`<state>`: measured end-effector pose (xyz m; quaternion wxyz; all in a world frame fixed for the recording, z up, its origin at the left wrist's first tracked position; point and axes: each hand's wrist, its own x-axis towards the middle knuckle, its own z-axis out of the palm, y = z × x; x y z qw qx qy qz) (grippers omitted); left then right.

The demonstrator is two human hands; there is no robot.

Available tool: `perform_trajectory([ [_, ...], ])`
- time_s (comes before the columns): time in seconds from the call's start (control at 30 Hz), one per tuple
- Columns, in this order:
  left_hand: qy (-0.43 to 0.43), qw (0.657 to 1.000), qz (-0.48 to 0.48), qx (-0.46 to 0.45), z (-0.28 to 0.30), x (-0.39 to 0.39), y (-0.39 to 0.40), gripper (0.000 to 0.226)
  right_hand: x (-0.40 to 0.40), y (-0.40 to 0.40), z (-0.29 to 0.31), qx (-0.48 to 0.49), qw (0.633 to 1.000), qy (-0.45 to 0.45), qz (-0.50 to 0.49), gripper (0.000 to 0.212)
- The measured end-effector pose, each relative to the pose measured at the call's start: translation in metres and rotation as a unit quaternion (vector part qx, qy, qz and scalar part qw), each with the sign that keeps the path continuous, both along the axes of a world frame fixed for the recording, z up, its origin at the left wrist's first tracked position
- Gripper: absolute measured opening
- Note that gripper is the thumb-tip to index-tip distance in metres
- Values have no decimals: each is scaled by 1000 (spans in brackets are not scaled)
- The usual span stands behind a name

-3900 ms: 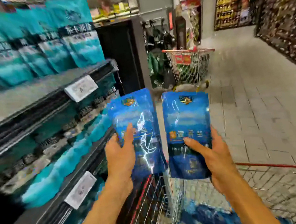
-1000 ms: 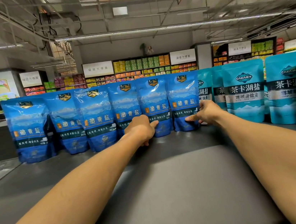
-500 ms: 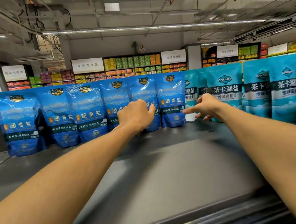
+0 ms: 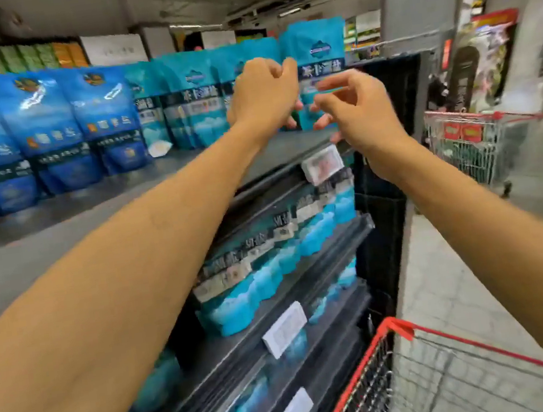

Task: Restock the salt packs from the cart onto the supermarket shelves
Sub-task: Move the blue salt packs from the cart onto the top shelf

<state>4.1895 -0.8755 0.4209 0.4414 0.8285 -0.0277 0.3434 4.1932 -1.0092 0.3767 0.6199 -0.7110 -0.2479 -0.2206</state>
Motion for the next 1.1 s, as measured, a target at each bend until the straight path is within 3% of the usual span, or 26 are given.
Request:
perform_trajectory([
  [0.13,50,986,-151,-47,-78,1,-116,34,-32,-112,-72,47,991,-18,-127,11],
  [0.23,128,959,-241,-73,-173,-10,-182,24,-53,-185,-155,53,973,30,-223,10],
  [0.33,270,900,-312,-138,-287,-28,-238,18,-80,-253,-258,47,937,136,-317,9],
  [0.4,392,853,-305,-160,-363,-41,-267,18,-102,-286,-331,47,907,215,-358,6],
  [0.47,508,803,-281,-136,-441,-51,-292,23,-126,-317,-409,32,865,311,-392,7],
  [0.57,626,736,-257,-29,-557,-68,-306,27,-174,-345,-524,-36,786,465,-405,8],
  [0.63,682,697,-219,21,-633,-81,-309,30,-207,-353,-600,-66,725,582,-363,10],
  [0.7,723,672,-160,6,-704,-94,-304,32,-236,-350,-668,-106,666,681,-285,18],
  [0.8,767,634,-91,47,-778,-117,-290,18,-262,-338,-743,-153,603,752,-217,23],
  [0.87,749,648,-75,115,-825,-122,-277,21,-272,-335,-785,-199,572,768,-209,46],
  [0.93,744,654,-88,104,-854,-126,-269,8,-278,-337,-814,-224,526,788,-229,62],
  [1.03,741,667,-57,51,-907,-138,-262,24,-290,-339,-850,-219,483,813,-241,60],
  [1.1,731,678,-68,39,-929,-148,-258,58,-297,-339,-862,-187,447,825,-292,65],
])
